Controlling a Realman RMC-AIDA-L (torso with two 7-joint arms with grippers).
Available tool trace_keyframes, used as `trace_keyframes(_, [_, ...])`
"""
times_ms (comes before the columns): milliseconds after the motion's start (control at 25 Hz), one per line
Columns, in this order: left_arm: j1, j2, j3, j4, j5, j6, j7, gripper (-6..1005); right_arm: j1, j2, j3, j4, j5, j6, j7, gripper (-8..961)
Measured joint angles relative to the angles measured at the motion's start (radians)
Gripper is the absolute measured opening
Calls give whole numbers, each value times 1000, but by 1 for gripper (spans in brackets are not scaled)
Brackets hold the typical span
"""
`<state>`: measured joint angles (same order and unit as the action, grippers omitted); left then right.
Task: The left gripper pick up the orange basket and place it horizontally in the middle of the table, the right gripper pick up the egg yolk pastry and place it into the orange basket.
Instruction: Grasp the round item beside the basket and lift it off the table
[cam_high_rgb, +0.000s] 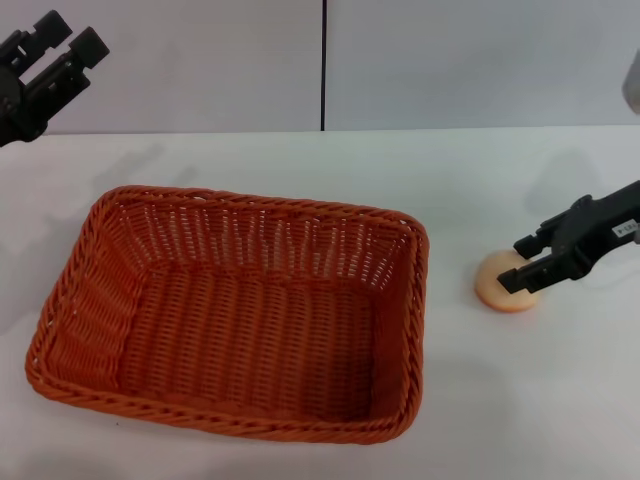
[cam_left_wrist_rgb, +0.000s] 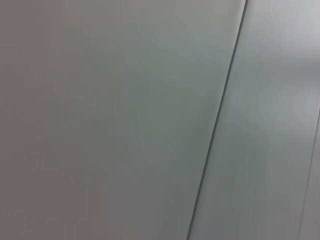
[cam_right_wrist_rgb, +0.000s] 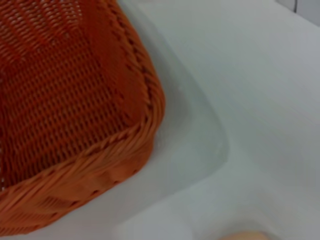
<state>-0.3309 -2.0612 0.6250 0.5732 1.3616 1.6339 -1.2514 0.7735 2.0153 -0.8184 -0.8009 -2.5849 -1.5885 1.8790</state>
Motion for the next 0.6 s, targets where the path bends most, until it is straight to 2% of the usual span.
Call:
trace_keyframes(280, [7, 2, 1, -4, -7, 6, -3, 691, 19, 10, -12, 20, -34, 18, 15, 585])
trace_keyframes(600, [9, 3, 0, -4, -9, 12, -4, 691, 16, 6, -37, 20, -40, 34, 32, 568])
